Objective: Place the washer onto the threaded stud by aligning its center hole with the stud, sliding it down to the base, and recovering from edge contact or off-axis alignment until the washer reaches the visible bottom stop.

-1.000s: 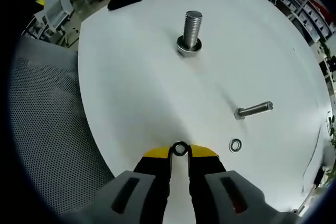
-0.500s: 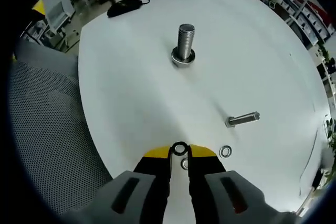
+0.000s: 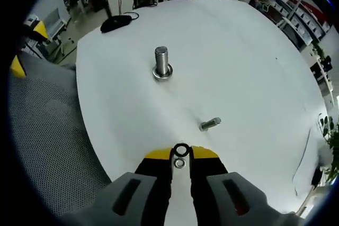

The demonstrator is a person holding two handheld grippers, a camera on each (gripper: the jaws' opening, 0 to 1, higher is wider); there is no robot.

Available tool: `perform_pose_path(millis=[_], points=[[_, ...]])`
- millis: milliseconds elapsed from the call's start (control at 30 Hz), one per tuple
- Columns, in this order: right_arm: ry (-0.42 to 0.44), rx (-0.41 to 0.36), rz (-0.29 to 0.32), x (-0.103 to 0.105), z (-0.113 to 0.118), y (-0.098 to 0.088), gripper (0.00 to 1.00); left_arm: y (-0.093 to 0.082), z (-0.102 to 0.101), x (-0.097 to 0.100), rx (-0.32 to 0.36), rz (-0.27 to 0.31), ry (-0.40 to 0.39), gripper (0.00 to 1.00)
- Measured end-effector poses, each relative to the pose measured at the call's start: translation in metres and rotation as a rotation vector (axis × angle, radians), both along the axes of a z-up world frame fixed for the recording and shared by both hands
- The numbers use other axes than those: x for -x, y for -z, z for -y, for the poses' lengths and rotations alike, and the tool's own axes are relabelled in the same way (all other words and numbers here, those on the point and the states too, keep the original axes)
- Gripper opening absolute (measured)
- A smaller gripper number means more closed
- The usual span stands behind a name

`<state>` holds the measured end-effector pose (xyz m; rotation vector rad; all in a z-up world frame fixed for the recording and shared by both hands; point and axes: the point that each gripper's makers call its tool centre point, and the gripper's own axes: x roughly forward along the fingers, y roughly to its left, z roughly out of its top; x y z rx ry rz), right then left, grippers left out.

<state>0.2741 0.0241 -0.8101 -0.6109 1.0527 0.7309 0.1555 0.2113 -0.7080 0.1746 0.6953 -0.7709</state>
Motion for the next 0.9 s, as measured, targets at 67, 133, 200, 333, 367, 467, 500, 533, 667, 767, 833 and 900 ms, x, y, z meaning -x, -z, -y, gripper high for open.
perform_pose_path(millis=[67,133,200,333,367,467,500,533,667,767,833,900], points=[[-0.004,0.005,0.011,-0.006,0.0,-0.005,0.13,0.001,0.0,0.0,-0.002,-0.002,0.002,0.33],[-0.007,0.006,0.023,-0.011,0.0,-0.009,0.13,0.001,0.001,0.001,-0.002,-0.002,0.005,0.33],[-0.015,0.007,0.03,-0.016,-0.001,-0.012,0.13,0.0,0.001,0.001,0.0,-0.002,0.006,0.33],[-0.055,0.04,0.043,-0.023,-0.001,-0.013,0.13,0.001,0.001,0.001,-0.003,-0.003,0.009,0.33],[-0.054,0.038,0.044,-0.025,-0.002,-0.014,0.13,0.001,0.001,0.001,-0.003,-0.002,0.009,0.33],[-0.054,0.032,0.053,-0.031,-0.005,-0.016,0.13,0.001,0.001,0.001,-0.004,-0.003,0.009,0.33],[-0.056,0.033,0.054,-0.033,-0.006,-0.016,0.13,0.001,0.001,0.001,-0.005,-0.004,0.009,0.33],[-0.06,0.039,0.055,-0.034,-0.006,-0.015,0.13,0.002,0.001,0.001,-0.006,-0.005,0.009,0.33],[-0.08,0.064,0.057,-0.04,-0.004,-0.014,0.13,0.002,0.001,0.001,-0.007,-0.006,0.01,0.33],[-0.076,0.056,0.042,-0.04,-0.003,-0.012,0.13,0.003,0.0,0.001,-0.007,-0.009,0.008,0.33],[-0.08,0.06,0.041,-0.041,-0.003,-0.01,0.13,0.003,0.0,0.002,-0.009,-0.01,0.008,0.33],[-0.082,0.058,0.032,-0.041,-0.004,-0.009,0.13,0.003,0.0,0.002,-0.009,-0.011,0.008,0.33]])
